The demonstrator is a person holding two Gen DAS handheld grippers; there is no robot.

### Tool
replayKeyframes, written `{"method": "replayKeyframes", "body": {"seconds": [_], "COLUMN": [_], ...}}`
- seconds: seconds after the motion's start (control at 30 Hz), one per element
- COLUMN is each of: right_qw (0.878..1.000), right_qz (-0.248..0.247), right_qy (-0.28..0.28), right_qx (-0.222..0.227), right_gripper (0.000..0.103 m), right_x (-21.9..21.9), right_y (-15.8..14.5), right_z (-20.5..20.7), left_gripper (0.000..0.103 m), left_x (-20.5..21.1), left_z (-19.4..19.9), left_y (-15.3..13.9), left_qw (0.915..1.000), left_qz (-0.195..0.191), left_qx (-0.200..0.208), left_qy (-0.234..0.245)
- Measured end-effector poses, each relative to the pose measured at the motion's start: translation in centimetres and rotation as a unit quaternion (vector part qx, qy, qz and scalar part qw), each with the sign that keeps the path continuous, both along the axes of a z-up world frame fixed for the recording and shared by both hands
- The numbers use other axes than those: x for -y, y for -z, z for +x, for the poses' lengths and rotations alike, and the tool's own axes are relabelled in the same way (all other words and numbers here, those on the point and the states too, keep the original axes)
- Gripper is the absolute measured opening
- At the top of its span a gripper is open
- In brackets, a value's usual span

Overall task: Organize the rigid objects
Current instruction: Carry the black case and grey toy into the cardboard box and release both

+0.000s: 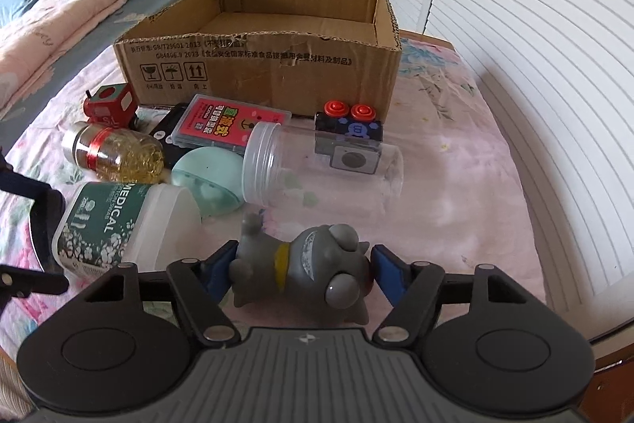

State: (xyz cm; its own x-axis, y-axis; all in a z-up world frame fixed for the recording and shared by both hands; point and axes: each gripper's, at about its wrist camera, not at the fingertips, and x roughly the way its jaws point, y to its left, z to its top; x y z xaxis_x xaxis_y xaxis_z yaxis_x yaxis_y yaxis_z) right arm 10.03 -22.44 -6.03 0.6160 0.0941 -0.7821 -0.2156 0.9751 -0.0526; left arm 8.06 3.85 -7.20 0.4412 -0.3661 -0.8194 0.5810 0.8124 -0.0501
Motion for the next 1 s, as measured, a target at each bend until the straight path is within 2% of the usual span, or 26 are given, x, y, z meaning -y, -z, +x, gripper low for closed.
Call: {"method": "replayKeyframes", "body": {"seconds": [0.23, 0.43, 0.57, 0.77, 1.0], "right_qw": [1.0, 0.999, 0.997, 0.995, 0.993], "right_qz": [-0.009, -0.003, 0.002, 0.014, 0.022], "right_qy": [-0.026, -0.047, -0.067, -0.08, -0.083], "right_qx": [0.002, 0.01, 0.026, 0.058, 0.081], "right_gripper": [0.075, 0.075, 0.075, 0.075, 0.075], "right_x": [0.3, 0.8, 0.9, 1.1, 0.9], "right_y": [-1.5, -3.4, -5.4, -8.4, -10.5], "right_z": [-0.7, -0.9, -0.5, 1.3, 4.4], "left_gripper": [0.089, 0.089, 0.089, 0.089, 0.089], "left_x": [-0.4, -0.7, -0.3, 0.2, 2.4], "left_z": [-0.2, 0.7, 2.3, 7.5, 15.1], "left_y": [-2.1, -4.9, -7.4, -10.9, -12.2], "left_qw": [0.9999, 0.9995, 0.9986, 0.9952, 0.9932], "left_qz": [0.008, 0.003, 0.001, -0.013, -0.006], "left_qx": [-0.009, 0.011, 0.04, 0.075, 0.088], "left_qy": [-0.012, -0.028, -0.036, -0.062, -0.075]}}
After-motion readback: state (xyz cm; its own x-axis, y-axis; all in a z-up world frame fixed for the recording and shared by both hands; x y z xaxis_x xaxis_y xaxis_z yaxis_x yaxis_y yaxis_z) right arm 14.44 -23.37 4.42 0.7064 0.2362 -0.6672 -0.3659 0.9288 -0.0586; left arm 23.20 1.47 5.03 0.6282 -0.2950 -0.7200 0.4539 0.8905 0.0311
